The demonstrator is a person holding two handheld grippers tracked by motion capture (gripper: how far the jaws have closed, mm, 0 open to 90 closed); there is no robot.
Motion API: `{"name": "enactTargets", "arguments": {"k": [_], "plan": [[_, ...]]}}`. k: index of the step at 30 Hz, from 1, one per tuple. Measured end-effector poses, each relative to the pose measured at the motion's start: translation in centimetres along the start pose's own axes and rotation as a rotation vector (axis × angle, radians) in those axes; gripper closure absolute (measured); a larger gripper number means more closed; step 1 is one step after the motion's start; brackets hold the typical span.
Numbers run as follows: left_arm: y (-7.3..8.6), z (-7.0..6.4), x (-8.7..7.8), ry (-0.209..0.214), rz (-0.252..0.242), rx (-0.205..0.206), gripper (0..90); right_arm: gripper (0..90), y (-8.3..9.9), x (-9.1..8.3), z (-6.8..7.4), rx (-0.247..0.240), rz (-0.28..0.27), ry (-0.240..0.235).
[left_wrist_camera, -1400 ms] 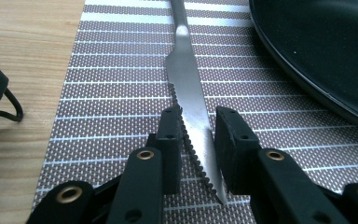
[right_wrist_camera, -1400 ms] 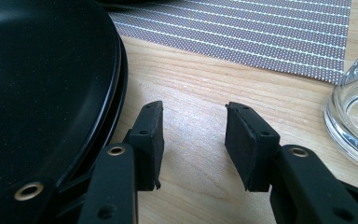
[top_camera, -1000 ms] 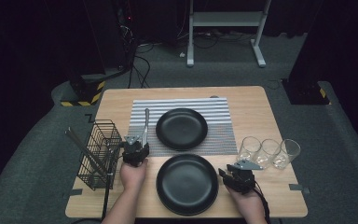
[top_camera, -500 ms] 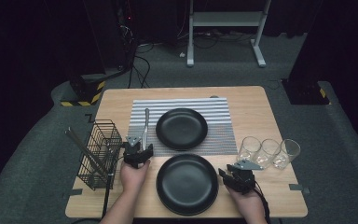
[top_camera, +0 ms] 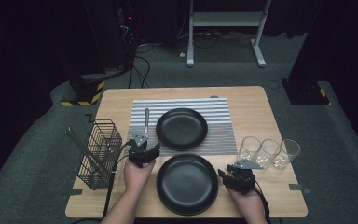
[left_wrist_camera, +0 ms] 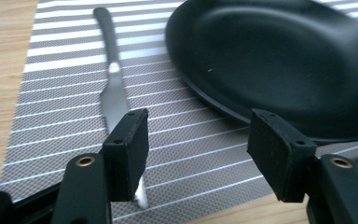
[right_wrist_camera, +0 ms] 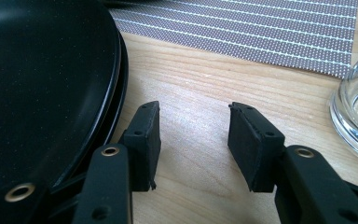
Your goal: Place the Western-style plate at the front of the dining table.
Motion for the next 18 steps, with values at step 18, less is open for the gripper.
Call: {"name": "enactTargets", "arguments": {"k": [18], "plan": [[-0.1,-1.5,-1.1,0.075,0.015,0.032,37.6,51.9,0.0,0.0,0.0,0.000,0.000,0.000]]}}
Point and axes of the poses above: each handheld gripper's, and its own axes: x roughly forward along the jaws, y roughly out of its underside, z roughly to its left, the point moved 4 cm from there along x, roughly forward along the jaws, and after that the axes turned 12 degrees about -x, right-handed, at the moved point
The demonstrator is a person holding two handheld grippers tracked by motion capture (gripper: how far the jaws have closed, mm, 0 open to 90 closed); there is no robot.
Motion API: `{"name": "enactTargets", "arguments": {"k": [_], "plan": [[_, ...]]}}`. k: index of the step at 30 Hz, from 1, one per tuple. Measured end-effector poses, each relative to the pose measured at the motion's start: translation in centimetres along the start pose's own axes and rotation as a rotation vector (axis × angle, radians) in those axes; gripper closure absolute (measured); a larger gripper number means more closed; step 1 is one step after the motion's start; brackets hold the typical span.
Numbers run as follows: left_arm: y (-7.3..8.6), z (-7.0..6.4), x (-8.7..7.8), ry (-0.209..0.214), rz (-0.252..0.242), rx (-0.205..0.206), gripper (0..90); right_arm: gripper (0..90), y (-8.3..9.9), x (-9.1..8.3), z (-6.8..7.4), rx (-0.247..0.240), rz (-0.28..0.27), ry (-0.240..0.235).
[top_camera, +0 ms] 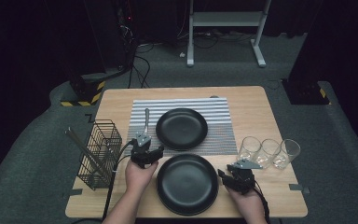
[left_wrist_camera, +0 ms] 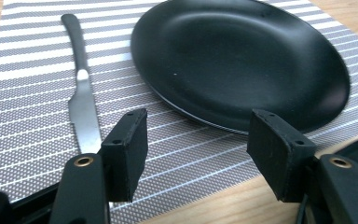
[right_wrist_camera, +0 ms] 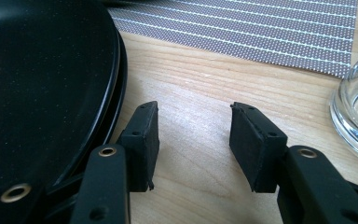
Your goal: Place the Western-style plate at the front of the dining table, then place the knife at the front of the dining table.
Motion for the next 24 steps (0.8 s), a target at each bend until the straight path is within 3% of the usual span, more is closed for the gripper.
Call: {"name": "enactTargets", "arguments": {"k": [8,14,24], "plan": [[0.0,-0.3,-1.4,0.008,-0.026,0.035,35.4,52.1,0.0,0.0,0.1,-0.008,0.000,-0.011],[0.1,-0.1,-1.8,0.040,-0.034,0.047,31.9,52.0,0.0,0.0,0.1,-0.008,-0.003,-0.015],[0.4,-0.6,-3.0,0.090,-0.047,0.027,30.2,51.8,0.0,0.0,0.1,-0.009,-0.002,-0.014]]}}
Point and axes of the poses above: each handheld gripper's, and its own axes: x roughly forward along the jaws, y roughly out of its underside, z roughly to its left, the point moved 4 cm from there along x, roughly forward along the jaws, and after that the axes turned 12 degrees about -x, right-handed, at the moved point
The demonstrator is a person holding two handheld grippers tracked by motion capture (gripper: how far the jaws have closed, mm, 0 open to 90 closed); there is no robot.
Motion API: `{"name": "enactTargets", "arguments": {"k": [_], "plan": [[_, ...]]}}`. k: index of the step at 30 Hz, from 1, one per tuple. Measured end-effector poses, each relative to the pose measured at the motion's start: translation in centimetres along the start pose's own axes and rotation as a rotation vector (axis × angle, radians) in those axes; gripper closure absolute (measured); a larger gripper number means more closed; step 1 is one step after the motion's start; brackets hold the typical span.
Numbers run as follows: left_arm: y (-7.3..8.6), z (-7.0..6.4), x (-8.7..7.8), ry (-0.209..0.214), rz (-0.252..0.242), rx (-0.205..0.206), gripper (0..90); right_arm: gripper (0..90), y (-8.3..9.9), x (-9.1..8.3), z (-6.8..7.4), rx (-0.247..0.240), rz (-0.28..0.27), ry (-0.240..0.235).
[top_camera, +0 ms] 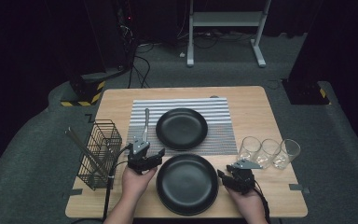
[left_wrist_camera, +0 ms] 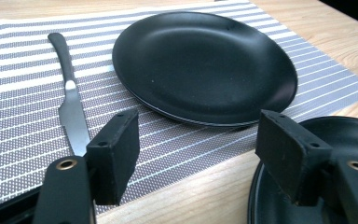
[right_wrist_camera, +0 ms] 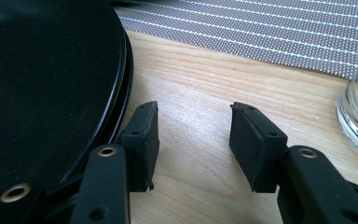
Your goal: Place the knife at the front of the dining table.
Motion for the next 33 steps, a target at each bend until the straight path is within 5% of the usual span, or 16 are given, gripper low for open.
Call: {"name": "enactTargets", "arguments": {"k": [33], "plan": [[-0.2,-0.2,-3.5,0.041,-0.078,0.009,19.7,51.5,0.0,0.0,0.0,-0.004,0.005,0.009]]}}
Point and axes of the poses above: each handheld gripper's, and its own axes: x roughly forward along the jaws, y roughly out of its underside, z roughly to its left, the point moved 4 cm from there along x, roughly forward along the jaws, and after that the axes turned 12 degrees about -x, right-handed, at the moved point
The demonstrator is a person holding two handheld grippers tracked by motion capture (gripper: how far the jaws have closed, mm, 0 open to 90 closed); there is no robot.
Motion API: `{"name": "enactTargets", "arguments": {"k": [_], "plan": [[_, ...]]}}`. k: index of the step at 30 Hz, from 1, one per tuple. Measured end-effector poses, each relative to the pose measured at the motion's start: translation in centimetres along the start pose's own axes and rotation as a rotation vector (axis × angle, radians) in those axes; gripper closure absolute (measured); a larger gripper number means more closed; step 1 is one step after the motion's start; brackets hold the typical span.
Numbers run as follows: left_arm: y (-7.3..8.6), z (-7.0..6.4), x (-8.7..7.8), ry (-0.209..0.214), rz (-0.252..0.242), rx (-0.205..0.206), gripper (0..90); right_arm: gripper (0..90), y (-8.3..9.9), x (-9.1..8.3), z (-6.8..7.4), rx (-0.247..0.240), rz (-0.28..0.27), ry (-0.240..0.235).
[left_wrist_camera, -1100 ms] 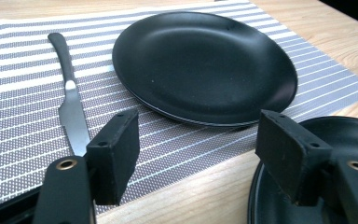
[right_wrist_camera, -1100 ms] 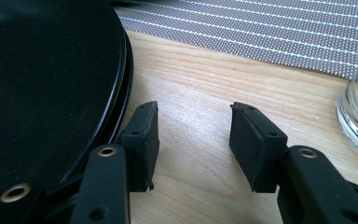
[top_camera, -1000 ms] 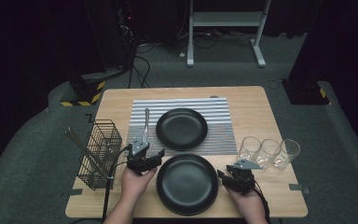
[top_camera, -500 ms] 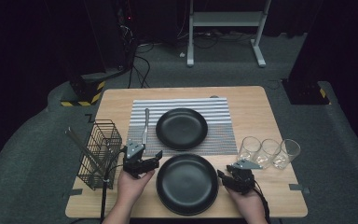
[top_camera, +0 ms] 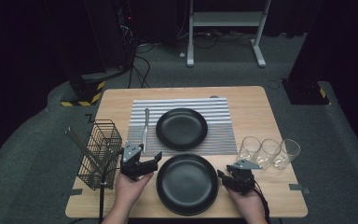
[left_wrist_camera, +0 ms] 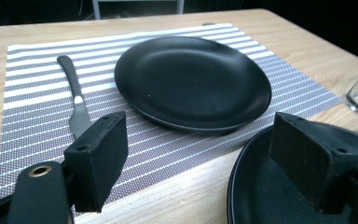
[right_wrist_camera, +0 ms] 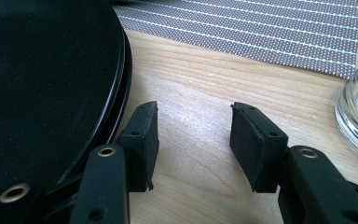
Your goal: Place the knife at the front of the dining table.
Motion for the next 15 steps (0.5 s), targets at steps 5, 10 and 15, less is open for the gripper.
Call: {"name": "enactTargets", "arguments": {"k": [5,10,15], "plan": [[-0.3,0.2,-0.6,-0.020,-0.014,-0.006,22.9,51.5,0.0,0.0,0.0,0.002,-0.001,-0.001],[-0.4,0.6,-1.2,-0.034,-0.030,-0.011,30.0,51.5,0.0,0.0,0.0,0.001,0.000,-0.001],[-0.4,1.0,-1.9,-0.044,-0.047,-0.018,36.4,51.5,0.0,0.0,0.0,0.001,-0.001,-0.001]]}}
Point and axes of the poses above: each handheld gripper's, and its own axes: x roughly forward along the jaws, y roughly out of its underside, z roughly to its left, the point moved 4 cm from there along x, roughly forward along the jaws, and after that the axes turned 12 degrees about -x, right-handed, at the moved point
